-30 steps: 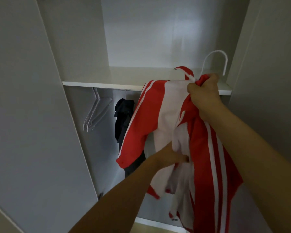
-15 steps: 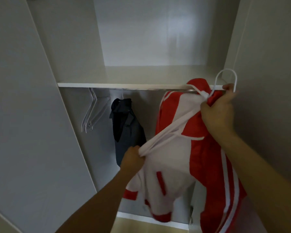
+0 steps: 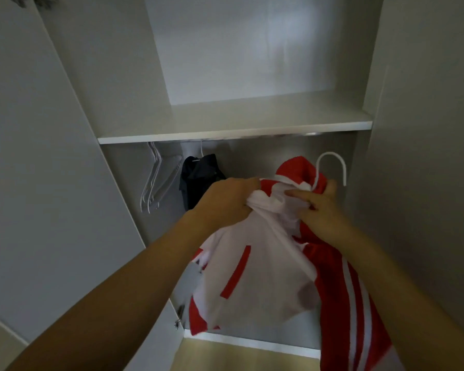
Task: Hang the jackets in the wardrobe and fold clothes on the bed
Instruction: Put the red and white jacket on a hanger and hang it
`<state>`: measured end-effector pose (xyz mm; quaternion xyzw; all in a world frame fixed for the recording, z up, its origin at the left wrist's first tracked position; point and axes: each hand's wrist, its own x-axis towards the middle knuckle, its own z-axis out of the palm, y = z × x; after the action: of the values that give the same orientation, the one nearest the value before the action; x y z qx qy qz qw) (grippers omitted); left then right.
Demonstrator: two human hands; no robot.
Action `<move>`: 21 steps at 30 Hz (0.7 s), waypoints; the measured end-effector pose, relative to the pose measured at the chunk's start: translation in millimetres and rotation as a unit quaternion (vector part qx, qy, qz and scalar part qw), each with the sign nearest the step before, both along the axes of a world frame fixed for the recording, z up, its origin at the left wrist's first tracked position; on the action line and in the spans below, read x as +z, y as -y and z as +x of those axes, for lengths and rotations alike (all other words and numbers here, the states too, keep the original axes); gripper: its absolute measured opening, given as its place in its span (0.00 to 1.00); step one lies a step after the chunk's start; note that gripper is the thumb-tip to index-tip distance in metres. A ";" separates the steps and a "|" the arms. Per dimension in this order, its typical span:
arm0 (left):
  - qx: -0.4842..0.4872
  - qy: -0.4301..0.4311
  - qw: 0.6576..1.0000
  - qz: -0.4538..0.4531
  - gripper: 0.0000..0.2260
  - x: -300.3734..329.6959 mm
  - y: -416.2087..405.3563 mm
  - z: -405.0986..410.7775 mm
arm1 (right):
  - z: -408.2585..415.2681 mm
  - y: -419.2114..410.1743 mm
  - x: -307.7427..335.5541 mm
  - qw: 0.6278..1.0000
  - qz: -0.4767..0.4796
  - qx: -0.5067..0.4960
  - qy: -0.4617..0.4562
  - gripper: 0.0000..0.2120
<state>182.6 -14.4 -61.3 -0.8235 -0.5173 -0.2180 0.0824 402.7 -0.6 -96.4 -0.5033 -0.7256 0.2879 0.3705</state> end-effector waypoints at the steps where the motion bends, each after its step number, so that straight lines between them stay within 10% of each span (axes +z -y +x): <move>1: -0.013 0.009 1.000 0.002 0.09 1.6 1.0 0.9 | 1.0 1.0 -0.9 0.999 -0.017 0.041 0.008 0.24; 5: -0.036 0.039 0.998 -0.014 0.12 4.4 1.1 4.0 | -2.9 2.7 -7.4 0.988 -0.016 0.129 0.081 0.37; 8: -0.049 0.050 0.997 -0.027 0.14 6.6 2.4 4.8 | -8.5 -3.0 -14.3 0.987 0.083 0.047 0.126 0.26; 15: 0.080 0.118 0.965 -0.218 0.19 -39.7 12.5 -30.4 | -6.4 -11.1 -9.2 0.990 0.045 -0.069 -0.111 0.10; 21: 0.067 0.021 0.981 -0.183 0.04 -42.0 14.6 -38.0 | 8.7 -1.0 -30.5 0.993 -0.010 -0.030 0.115 0.26</move>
<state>144.6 -29.0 -103.4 -0.7833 -0.6040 -0.1312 -0.0659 411.4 0.4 -126.9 -0.5578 -0.7454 0.2241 0.2881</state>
